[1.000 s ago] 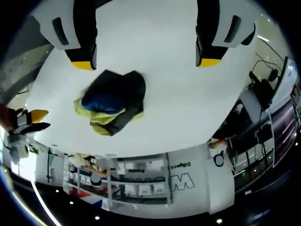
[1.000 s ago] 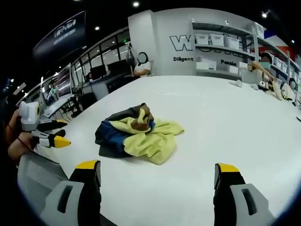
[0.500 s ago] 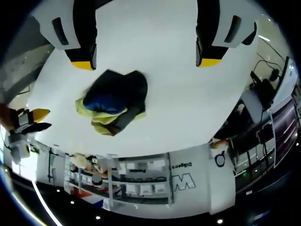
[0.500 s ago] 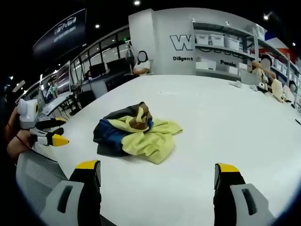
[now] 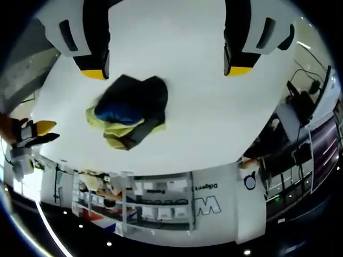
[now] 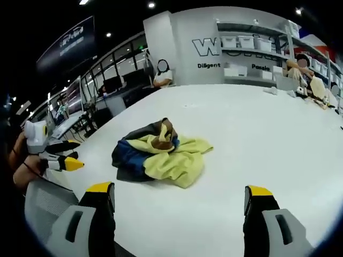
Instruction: Fold the garment on the visible template until the final outline fits inside the template.
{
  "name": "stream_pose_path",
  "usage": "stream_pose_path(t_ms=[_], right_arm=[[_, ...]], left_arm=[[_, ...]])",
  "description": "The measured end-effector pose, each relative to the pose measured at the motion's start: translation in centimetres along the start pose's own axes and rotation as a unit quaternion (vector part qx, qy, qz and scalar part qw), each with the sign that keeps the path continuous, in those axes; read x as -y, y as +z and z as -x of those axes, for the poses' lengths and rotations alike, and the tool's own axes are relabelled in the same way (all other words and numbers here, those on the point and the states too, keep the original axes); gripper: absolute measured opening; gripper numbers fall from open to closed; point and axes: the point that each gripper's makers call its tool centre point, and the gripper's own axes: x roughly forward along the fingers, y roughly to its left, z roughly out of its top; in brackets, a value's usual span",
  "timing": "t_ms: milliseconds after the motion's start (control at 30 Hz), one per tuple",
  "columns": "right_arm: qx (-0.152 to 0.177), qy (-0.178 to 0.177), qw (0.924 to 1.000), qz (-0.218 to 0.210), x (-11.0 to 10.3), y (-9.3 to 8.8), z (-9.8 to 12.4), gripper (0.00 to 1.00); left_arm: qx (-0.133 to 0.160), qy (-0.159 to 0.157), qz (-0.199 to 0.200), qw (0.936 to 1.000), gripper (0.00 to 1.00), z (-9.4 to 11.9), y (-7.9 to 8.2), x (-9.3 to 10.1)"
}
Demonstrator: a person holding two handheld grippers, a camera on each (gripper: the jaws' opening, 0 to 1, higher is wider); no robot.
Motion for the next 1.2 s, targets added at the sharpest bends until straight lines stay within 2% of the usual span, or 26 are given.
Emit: stream_pose_path(t_ms=[100, 200, 300, 500, 700, 800, 967, 1200], right_arm=[[0.003, 0.0, 0.9999, 0.015, -0.1, 0.8, -0.2, 0.99], [0.005, 0.005, 0.9998, 0.021, -0.2, 1.6, -0.7, 0.99], [0.001, 0.015, 0.9994, 0.03, -0.3, 2.3, -1.3, 0.99], [0.006, 0.031, 0.9985, 0.044, -0.6, 4.0, -2.5, 0.99], [0.013, 0.052, 0.9971, 0.054, -0.8, 5.4, -4.0, 0.99], [0.012, 0.059, 0.9957, 0.07, -0.7, 5.9, -4.9, 0.99], [-0.007, 0.063, 0.9924, 0.106, -0.3, 5.8, -6.4, 0.89], [-0.02, 0.095, 0.9881, 0.119, -1.1, 5.5, -8.6, 0.81]], left_arm=[[-0.009, -0.001, -0.003, 1.0, 0.86, -0.3, 0.2, -0.1], [0.002, -0.006, 0.012, 0.9999, 0.86, -0.7, 1.6, 0.0], [0.012, -0.012, -0.003, 0.9999, 0.86, -1.5, 3.3, 0.3], [0.018, -0.022, -0.017, 0.9995, 0.84, -2.8, 5.1, 0.3], [0.007, -0.029, -0.033, 0.999, 0.81, -4.3, 5.4, 0.1], [-0.003, -0.051, -0.028, 0.9983, 0.78, -5.0, 5.3, 0.7], [-0.009, -0.063, -0.029, 0.9976, 0.73, -6.5, 5.4, 0.9], [-0.018, -0.079, -0.031, 0.9962, 0.68, -8.8, 5.7, 1.2]])
